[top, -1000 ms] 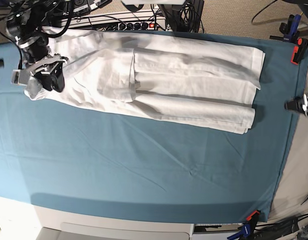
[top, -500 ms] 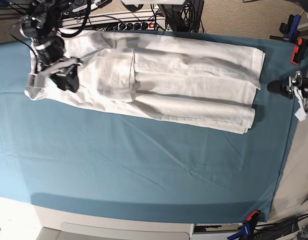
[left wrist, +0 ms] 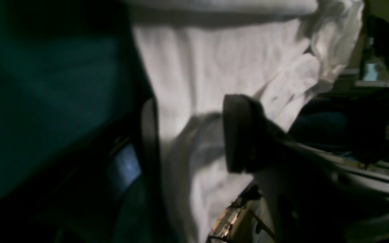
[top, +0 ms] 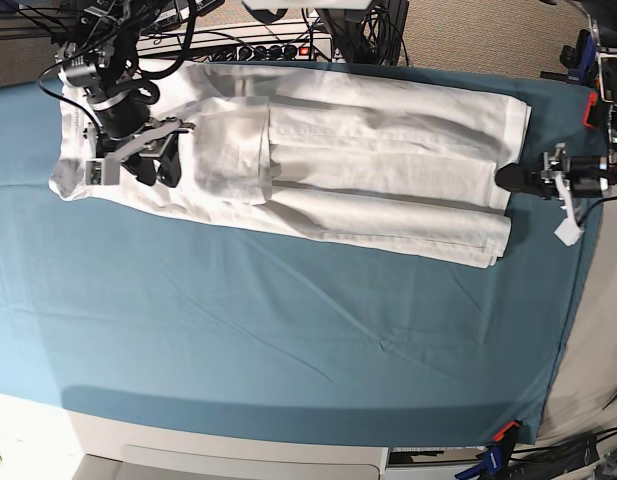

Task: Fold the T-shirt properly
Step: 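Grasp both ends of the folded strip with both grippers, then lift the strip end with the left gripper and fold it toward the right gripper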

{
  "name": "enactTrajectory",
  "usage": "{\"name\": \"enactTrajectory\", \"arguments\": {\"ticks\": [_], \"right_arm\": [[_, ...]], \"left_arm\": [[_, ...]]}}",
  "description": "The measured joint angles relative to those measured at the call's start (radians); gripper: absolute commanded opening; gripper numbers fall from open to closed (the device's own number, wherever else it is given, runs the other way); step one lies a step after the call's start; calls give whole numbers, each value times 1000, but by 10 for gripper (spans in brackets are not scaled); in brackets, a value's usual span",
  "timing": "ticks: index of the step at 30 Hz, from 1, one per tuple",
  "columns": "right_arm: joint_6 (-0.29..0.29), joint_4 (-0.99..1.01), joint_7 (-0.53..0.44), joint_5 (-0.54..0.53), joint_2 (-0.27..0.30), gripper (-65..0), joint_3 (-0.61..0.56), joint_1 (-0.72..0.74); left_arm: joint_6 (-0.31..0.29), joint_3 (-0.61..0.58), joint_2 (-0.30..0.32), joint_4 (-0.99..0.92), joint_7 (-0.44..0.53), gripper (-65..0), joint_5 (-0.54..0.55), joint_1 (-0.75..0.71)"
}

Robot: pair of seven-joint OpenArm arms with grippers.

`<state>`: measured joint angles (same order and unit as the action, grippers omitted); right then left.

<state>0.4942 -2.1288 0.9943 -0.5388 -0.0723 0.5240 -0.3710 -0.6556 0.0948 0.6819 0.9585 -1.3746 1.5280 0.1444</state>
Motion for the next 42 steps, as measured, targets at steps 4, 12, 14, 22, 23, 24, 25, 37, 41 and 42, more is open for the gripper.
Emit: {"name": "enactTrajectory", "arguments": {"ticks": [4,12,14,22,23,24,25,37,41,42], "right_arm": [[0,0,0,0,0,-411,17,0],[0,0,0,0,0,-411,17,0],[-1,0,0,19,0,-411,17,0],[-84,0,-32,112,0,-411,77,0],[-87,0,-30,113,0,-411,97,0],[-91,0,-31,115,0,-411,119,0],[-98,0,-32,115,1,-411,139,0],[-120,0,-38,114,92,-411,332,-1],[-121,0,-39,112,93,-411,331,0],[-121,0,-40,112,94,-411,331,0]], "left_arm": [[-1,1,-21,3,5,-346,3,0],[-1,3,-37,3,10,-466,-5,0],[-8,2,-39,5,2,-587,-27,1],[-2,6,-62,66,-11,-650,-73,-3],[-2,6,-76,94,-17,-650,-80,-8],[-19,5,-97,126,-19,-650,-80,-16],[-17,4,-125,163,-22,-650,-77,-25],[-38,-1,-305,788,-35,-650,-70,-176],[-38,0,-372,797,-40,-650,-80,-186],[-39,-1,-393,789,-21,-650,-97,-186]]}}
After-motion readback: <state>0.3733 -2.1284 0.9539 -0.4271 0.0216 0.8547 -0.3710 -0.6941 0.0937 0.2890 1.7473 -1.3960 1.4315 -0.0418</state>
